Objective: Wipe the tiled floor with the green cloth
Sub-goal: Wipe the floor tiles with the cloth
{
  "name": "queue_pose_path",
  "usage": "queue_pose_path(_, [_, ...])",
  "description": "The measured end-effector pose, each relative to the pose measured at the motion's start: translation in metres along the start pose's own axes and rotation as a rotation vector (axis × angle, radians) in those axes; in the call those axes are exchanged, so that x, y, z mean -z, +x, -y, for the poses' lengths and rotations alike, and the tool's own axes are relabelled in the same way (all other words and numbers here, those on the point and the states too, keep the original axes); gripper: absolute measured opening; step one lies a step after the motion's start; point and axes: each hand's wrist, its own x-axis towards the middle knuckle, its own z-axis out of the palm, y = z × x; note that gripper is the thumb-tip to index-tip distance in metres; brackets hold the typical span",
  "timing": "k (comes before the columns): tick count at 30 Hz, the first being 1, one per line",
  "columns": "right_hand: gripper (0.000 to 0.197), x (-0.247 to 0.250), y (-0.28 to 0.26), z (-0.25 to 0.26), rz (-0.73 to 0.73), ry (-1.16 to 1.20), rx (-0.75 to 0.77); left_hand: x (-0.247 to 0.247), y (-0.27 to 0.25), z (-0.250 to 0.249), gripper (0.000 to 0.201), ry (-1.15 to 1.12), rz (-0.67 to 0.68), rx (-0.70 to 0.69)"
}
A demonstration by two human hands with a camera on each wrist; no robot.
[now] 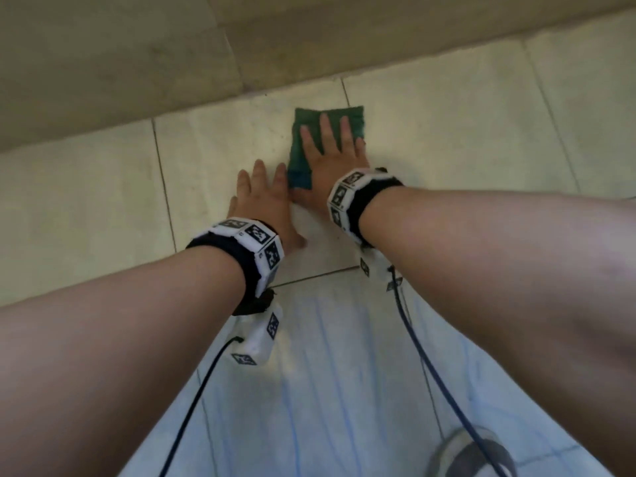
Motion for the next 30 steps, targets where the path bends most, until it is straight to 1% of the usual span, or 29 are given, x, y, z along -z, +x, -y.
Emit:
queue_pose_path(2, [0.11, -0.018, -0.02, 0.025, 0.046, -0.047, 0.084, -0.004, -0.01, 0.02, 0.125, -0.006, 0.037, 0.036])
queue_pose_path(4, [0.109, -0.037, -0.042, 0.041, 0.052, -0.066, 0.136, -0.012, -0.019, 0.034, 0.127, 0.007, 0.056, 0.02])
queue_pose_path(7, [0.109, -0.056, -0.066, 0.056, 0.077, -0.063, 0.139, -0.025, -0.033, 0.043, 0.136, 0.078, 0.108, -0.044])
queue_pose_path(9, [0.108, -0.061, -0.076, 0.06, 0.104, -0.052, 0.112, -0.032, -0.042, 0.048, 0.135, 0.059, 0.11, -0.058])
queue_pose_path(12, [0.105, -0.068, -0.089, 0.062, 0.109, -0.034, 0.068, -0.039, -0.052, 0.053, 0.129, 0.009, 0.079, -0.093])
queue_pose_path(15, [0.107, -0.069, -0.095, 0.055, 0.101, -0.047, 0.035, -0.043, -0.057, 0.064, 0.12, -0.036, 0.049, -0.132])
queue_pose_path(18, [0.11, -0.061, -0.092, 0.048, 0.08, -0.031, -0.065, -0.042, -0.058, 0.082, 0.104, -0.054, 0.017, -0.114])
queue_pose_path(21, [0.111, -0.059, -0.093, 0.048, 0.077, -0.018, -0.126, -0.044, -0.061, 0.096, 0.097, -0.044, 0.011, -0.107])
queue_pose_path(26, [0.11, -0.072, -0.111, 0.058, 0.093, -0.037, -0.088, -0.055, -0.072, 0.092, 0.084, -0.054, -0.027, -0.08])
queue_pose_path(30, [0.108, -0.079, -0.118, 0.057, 0.092, -0.031, -0.071, -0.059, -0.076, 0.08, 0.081, -0.069, -0.031, -0.04])
